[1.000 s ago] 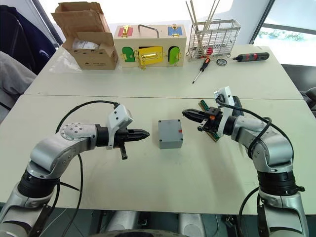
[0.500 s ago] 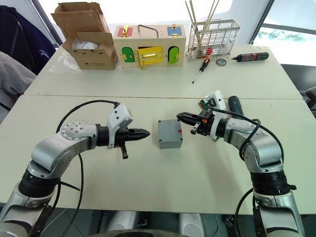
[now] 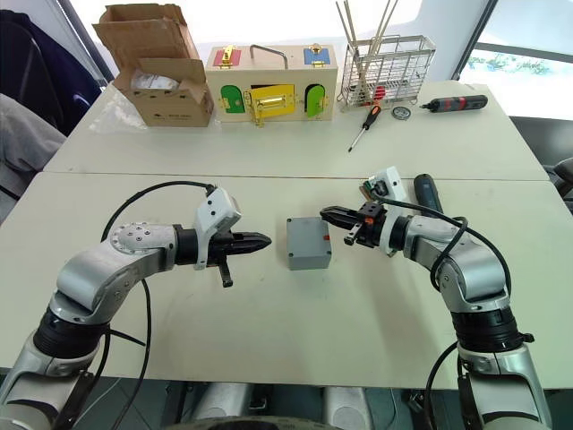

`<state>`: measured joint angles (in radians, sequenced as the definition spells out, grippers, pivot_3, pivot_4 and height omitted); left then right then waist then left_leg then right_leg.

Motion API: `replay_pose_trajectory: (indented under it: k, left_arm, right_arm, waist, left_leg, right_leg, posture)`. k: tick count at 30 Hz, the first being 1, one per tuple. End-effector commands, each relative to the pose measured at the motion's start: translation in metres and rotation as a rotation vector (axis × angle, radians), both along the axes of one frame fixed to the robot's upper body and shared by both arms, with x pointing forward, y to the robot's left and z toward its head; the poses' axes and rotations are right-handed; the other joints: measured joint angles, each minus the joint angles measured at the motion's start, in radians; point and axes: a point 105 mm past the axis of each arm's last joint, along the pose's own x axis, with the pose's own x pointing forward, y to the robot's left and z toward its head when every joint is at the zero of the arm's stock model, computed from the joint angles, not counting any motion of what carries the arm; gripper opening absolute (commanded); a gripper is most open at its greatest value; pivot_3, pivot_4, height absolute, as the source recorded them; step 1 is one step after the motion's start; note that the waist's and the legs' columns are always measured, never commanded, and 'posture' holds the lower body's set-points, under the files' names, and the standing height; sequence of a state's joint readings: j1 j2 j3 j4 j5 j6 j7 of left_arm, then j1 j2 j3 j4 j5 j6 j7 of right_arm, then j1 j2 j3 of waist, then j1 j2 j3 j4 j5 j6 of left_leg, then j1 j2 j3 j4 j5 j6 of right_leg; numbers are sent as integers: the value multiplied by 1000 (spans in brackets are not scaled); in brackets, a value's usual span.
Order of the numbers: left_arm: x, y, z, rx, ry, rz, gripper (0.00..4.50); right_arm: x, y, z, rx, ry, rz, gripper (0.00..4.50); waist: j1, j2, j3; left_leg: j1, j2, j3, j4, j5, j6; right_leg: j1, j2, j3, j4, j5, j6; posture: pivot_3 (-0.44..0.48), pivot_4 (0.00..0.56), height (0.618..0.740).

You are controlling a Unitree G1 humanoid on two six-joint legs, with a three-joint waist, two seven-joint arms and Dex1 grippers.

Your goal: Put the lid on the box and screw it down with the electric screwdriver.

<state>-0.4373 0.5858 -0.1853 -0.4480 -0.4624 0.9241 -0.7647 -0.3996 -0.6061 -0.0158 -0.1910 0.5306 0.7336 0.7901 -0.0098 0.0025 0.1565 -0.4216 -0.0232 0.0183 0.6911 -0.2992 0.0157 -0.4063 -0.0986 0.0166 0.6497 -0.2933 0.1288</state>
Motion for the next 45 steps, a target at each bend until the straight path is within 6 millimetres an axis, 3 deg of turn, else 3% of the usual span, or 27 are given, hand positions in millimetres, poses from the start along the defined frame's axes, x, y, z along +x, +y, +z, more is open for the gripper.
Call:
replay_pose_trajectory:
  k: [1,22,25,29,32,35,38,43,45]
  left_arm:
    - [-1,-4,9,-6,-42,-22,0]
    - [0,-4,10,-4,-52,-23,0]
    - [0,-3,10,-4,-54,-23,0]
    - [1,-4,12,-9,-58,-25,0]
    - [2,-5,15,-17,-66,-29,0]
    - [2,-7,25,-52,-80,-43,0]
    - [-1,-13,44,-100,-104,-88,0]
    - [-6,-25,53,-95,-139,-148,0]
    - [-11,-33,54,-98,-154,-183,0]
  right_arm:
    - [3,-1,9,6,-48,-8,47]
    - [2,0,-1,-35,-36,-2,47]
    - [4,-4,0,-61,-50,-16,890]
    - [5,-7,6,-53,-50,-22,2929]
    - [4,-11,19,-16,-60,-25,2929]
    - [11,-32,55,65,-105,-95,2929]
    - [24,-75,96,37,-161,-239,2929]
    - [34,-122,114,-116,-121,-378,2929]
    - [29,-136,108,-234,-18,-390,3515]
  waist:
    - [0,0,0]
    - [0,0,0]
    - [0,0,0]
    - [0,0,0]
    - [1,0,0]
    - [1,0,0]
    - [5,0,0]
    - [3,0,0]
    - [2,0,0]
  left_leg:
    - [0,0,0,0,0,0]
    - [0,0,0,0,0,0]
    - [0,0,0,0,0,0]
    - [0,0,0,0,0,0]
    - [0,0,0,0,0,0]
    - [0,0,0,0,0,0]
    - [0,0,0,0,0,0]
    - [0,0,0,-1,0,0]
    - [0,0,1,-2,0,0]
  right_leg:
    - [0,0,0,0,0,0]
    - [0,0,0,0,0,0]
    - [0,0,0,0,0,0]
    - [0,0,0,0,0,0]
    - [0,0,0,0,0,0]
    - [0,0,0,0,0,0]
    - [0,0,0,0,0,0]
    - [0,0,0,-1,0,0]
    - [0,0,0,-2,0,0]
  posture:
    - [0,150,740]
    - [0,150,740]
    - [0,150,740]
    - [0,150,740]
    - [0,150,740]
    - [0,150,740]
    - [0,150,740]
    - [0,150,740]
    - [0,150,740]
